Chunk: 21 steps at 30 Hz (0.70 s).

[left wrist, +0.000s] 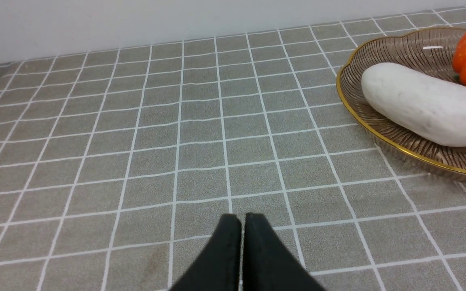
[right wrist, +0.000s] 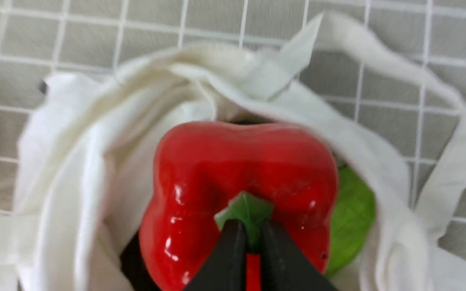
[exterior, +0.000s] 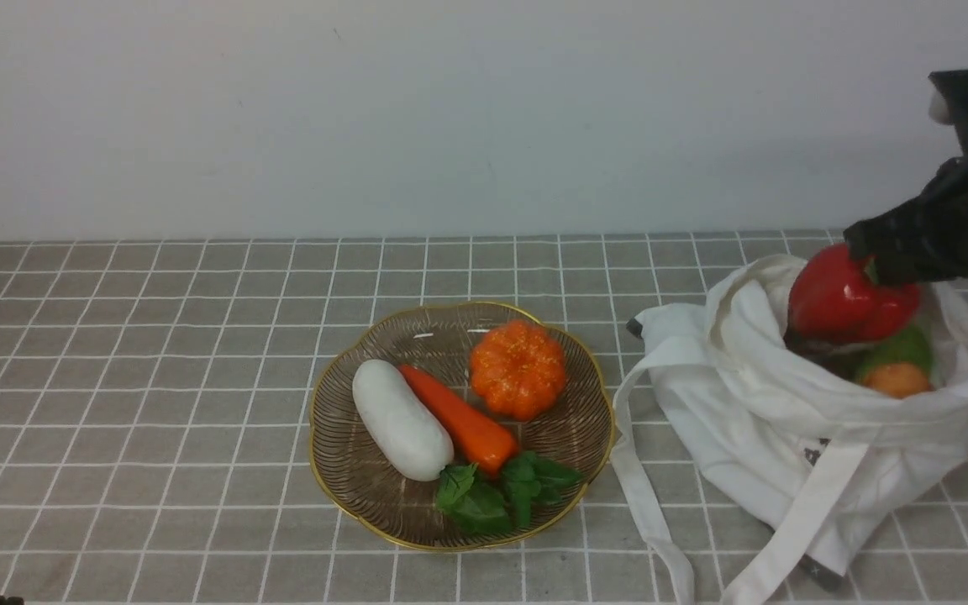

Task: Take vegetables from bag on grey coffee tablecloth place on plate.
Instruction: 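Place the red bell pepper on the plate with the right gripper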

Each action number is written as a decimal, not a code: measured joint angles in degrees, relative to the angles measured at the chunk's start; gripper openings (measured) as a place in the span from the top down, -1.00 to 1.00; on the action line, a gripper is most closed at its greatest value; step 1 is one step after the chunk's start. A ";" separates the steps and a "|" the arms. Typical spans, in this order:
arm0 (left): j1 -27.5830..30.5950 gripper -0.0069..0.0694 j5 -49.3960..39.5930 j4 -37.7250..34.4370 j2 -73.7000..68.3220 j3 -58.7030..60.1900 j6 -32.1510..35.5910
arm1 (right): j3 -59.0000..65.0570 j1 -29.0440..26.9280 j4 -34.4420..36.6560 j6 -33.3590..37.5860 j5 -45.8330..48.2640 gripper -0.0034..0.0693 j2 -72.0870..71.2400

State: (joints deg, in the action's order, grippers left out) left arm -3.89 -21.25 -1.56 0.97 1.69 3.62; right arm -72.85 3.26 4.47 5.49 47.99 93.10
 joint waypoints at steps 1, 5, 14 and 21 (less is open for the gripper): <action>0.00 0.83 0.00 0.00 0.00 0.00 0.00 | 0.00 0.00 0.00 0.11 0.42 0.86 -0.07; 0.00 0.83 0.00 0.00 0.00 0.00 0.00 | 0.00 0.57 0.54 1.41 3.54 0.86 -0.11; 0.00 0.83 0.00 0.00 0.00 0.00 0.00 | 0.00 1.59 5.29 3.52 5.46 0.86 -6.38; 0.00 0.83 0.00 0.00 0.00 0.00 0.00 | 0.00 3.69 20.33 13.77 5.35 0.86 -13.01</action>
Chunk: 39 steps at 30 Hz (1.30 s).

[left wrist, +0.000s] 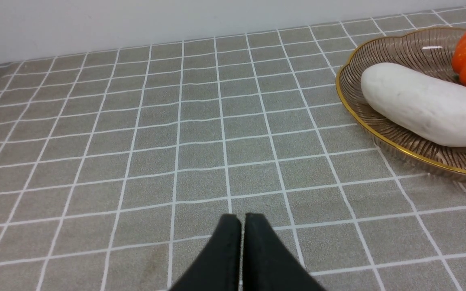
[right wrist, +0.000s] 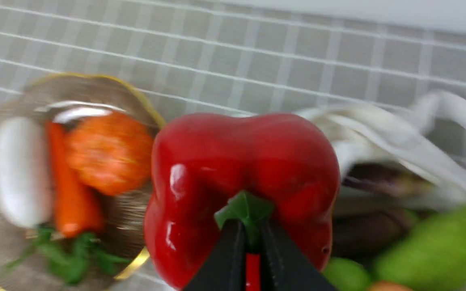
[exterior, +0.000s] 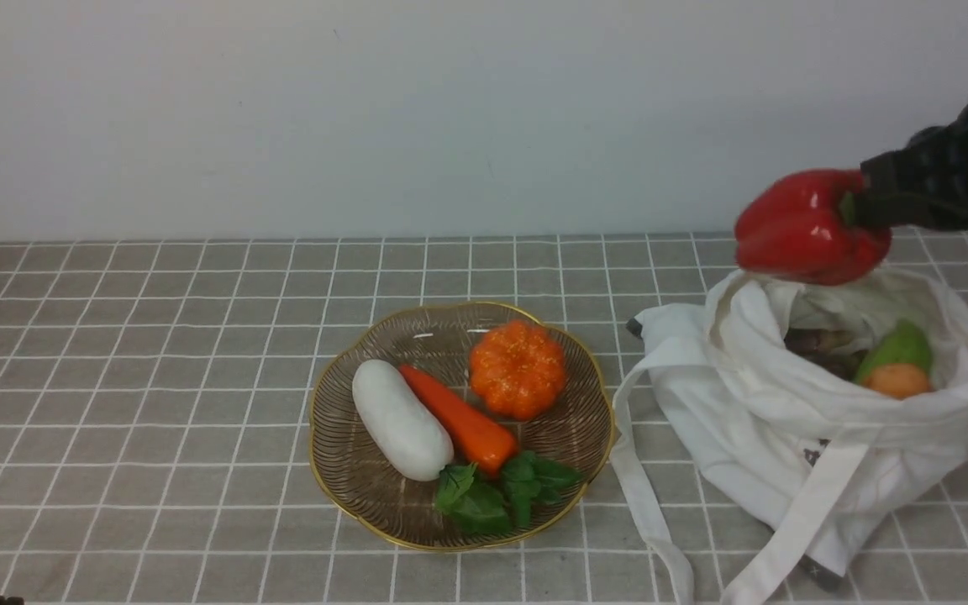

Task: Take vegetables from bag on grey coffee tablecloth place on plate.
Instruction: 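Place the red bell pepper on the plate with the right gripper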

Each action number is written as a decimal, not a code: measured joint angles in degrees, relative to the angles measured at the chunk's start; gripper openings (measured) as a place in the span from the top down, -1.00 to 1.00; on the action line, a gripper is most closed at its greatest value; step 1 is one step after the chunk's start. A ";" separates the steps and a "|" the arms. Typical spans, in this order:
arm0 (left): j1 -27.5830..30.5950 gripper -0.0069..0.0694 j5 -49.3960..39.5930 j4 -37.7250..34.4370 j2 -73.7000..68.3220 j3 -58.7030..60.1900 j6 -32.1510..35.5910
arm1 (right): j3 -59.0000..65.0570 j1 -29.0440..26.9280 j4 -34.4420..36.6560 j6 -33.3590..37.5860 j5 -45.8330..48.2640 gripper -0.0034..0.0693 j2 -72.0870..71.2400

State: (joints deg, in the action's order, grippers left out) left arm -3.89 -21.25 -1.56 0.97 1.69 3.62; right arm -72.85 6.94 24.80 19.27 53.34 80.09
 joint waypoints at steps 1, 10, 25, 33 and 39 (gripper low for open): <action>0.00 0.83 0.00 0.00 0.00 0.00 0.00 | 0.00 1.10 2.19 1.43 -0.13 0.86 0.00; 0.00 0.83 0.00 0.00 0.00 0.00 0.00 | 0.00 16.99 8.79 7.59 -8.31 0.86 8.62; 0.00 0.83 0.00 0.00 0.00 0.00 0.00 | 0.00 23.51 9.79 7.72 -18.88 0.27 25.22; 0.00 0.83 0.00 0.00 0.00 0.00 0.00 | -5.81 23.56 4.99 4.47 -9.14 -0.71 24.80; 0.00 0.83 0.00 0.00 0.00 0.00 0.00 | -17.58 23.63 -13.89 -13.40 6.17 -0.58 17.56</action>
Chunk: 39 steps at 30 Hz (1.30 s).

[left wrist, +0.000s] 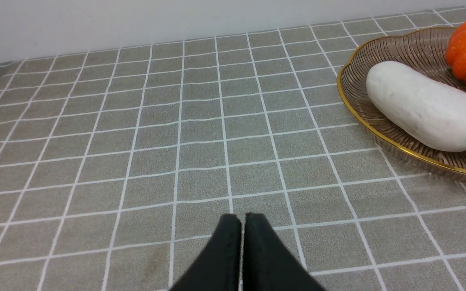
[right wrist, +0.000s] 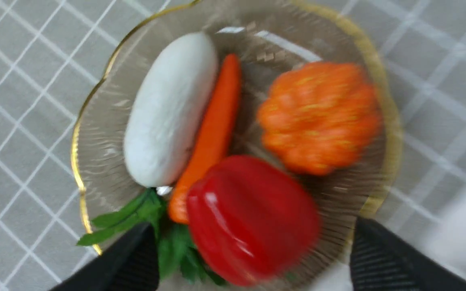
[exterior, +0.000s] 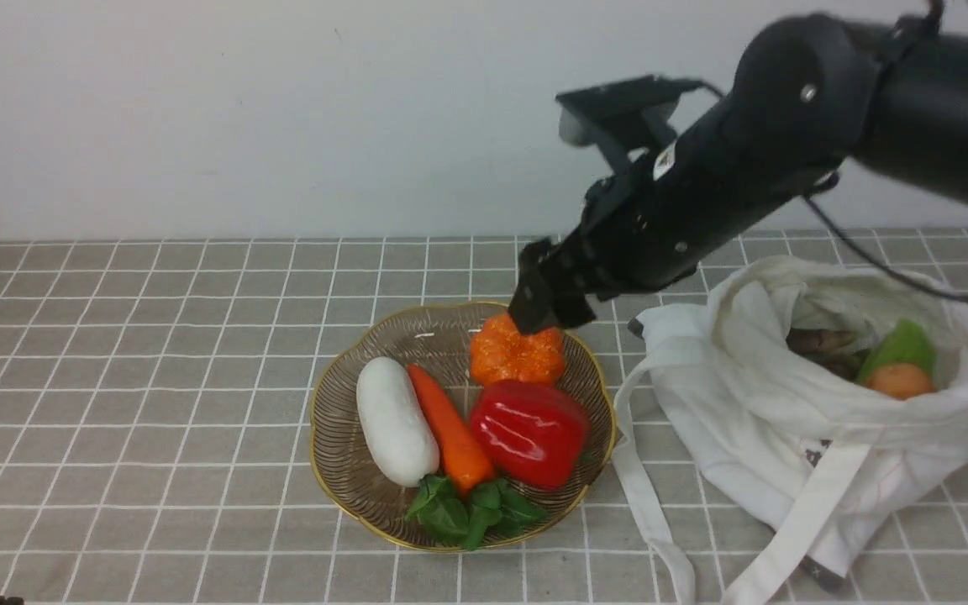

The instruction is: Take vegetables from bag on grey coffee tablecloth place on plate.

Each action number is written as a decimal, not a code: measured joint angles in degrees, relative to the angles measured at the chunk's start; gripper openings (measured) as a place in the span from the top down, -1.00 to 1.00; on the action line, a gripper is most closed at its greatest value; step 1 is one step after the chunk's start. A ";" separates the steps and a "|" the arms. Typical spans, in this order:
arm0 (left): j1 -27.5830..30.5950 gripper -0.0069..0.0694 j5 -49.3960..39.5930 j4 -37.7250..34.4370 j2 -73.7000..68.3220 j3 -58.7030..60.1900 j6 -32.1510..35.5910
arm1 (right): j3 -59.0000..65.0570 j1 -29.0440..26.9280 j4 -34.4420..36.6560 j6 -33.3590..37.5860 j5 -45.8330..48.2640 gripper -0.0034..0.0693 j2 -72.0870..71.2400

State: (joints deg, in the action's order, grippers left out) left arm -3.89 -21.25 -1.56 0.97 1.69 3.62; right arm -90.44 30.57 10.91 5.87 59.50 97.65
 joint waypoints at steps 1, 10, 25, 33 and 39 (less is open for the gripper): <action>0.00 0.83 0.00 0.00 0.00 0.00 0.00 | -1.19 0.00 -2.83 -1.99 1.64 -0.45 -1.68; 0.00 0.83 0.00 0.00 0.00 0.00 0.00 | -3.30 0.00 -20.19 -17.20 7.08 0.86 -27.17; 0.00 0.83 0.00 0.00 0.00 0.00 0.00 | 49.70 0.00 -19.08 -25.71 -32.53 0.95 -81.48; 0.00 0.83 0.00 0.00 0.00 0.00 0.00 | 65.08 0.00 -18.26 -29.41 -38.47 0.95 -90.73; 0.00 0.83 0.00 0.00 0.00 0.00 0.00 | 68.91 0.00 -19.38 -29.78 -38.75 0.95 -91.26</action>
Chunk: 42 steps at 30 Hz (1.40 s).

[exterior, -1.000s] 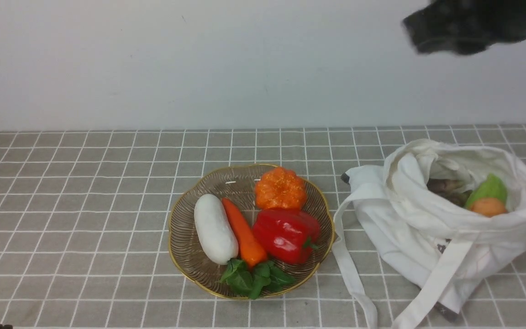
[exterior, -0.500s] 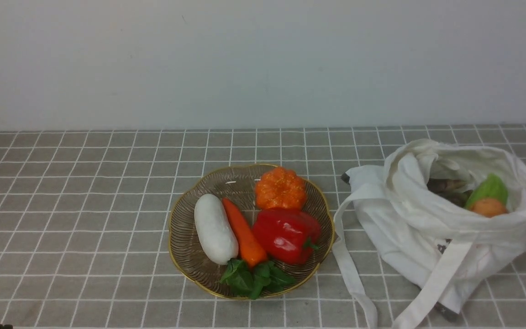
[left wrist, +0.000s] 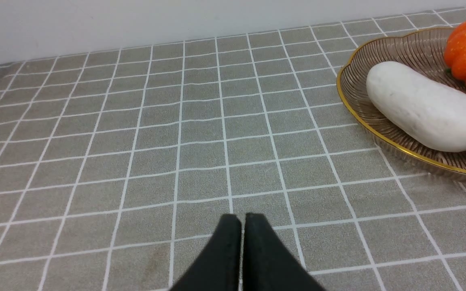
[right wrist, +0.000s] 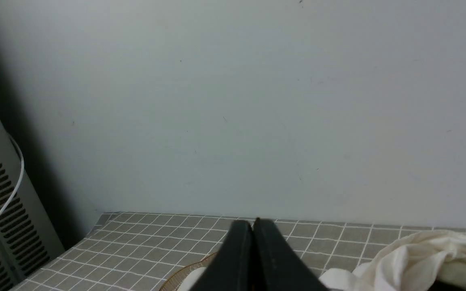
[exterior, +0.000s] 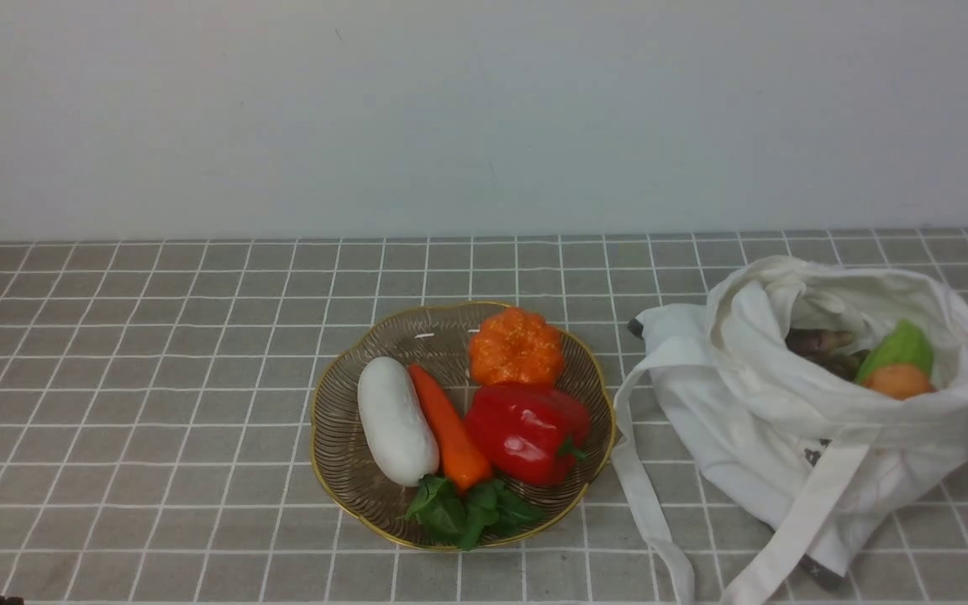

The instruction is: Take vegetables from bag on grey coffee tablecloth place on plate.

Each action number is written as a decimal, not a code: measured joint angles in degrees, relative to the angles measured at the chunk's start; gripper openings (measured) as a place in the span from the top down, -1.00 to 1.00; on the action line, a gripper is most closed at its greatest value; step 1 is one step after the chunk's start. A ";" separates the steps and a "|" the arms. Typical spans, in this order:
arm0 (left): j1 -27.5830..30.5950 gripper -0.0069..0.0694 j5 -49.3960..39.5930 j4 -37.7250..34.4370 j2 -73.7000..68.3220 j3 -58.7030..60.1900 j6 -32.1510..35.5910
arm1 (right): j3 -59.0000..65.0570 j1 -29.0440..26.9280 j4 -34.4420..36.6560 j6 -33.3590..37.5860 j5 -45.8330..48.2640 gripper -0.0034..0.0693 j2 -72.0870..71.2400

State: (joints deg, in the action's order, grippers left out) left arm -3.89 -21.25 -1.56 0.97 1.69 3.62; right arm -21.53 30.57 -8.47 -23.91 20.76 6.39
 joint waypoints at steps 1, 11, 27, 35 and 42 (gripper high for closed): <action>0.00 0.83 0.00 0.00 0.00 0.00 0.00 | 0.00 0.00 -0.10 0.00 -0.10 0.95 0.00; 0.00 0.83 0.00 0.00 0.00 0.00 0.00 | 0.13 0.00 0.82 7.83 -7.43 0.95 -0.07; 0.00 0.83 0.00 0.00 0.00 0.00 0.00 | 0.13 -13.76 5.28 23.05 8.23 0.95 -3.08; 0.00 0.83 0.00 0.00 0.00 0.00 0.00 | 3.38 -28.42 4.66 23.05 14.24 0.95 -5.06; 0.00 0.83 0.00 0.00 0.00 0.00 0.00 | 19.05 -29.01 4.41 23.13 0.96 0.95 -7.02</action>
State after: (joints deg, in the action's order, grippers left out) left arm -3.89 -21.25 -1.56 0.97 1.69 3.62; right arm -2.48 1.56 -4.06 -0.78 21.72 -0.63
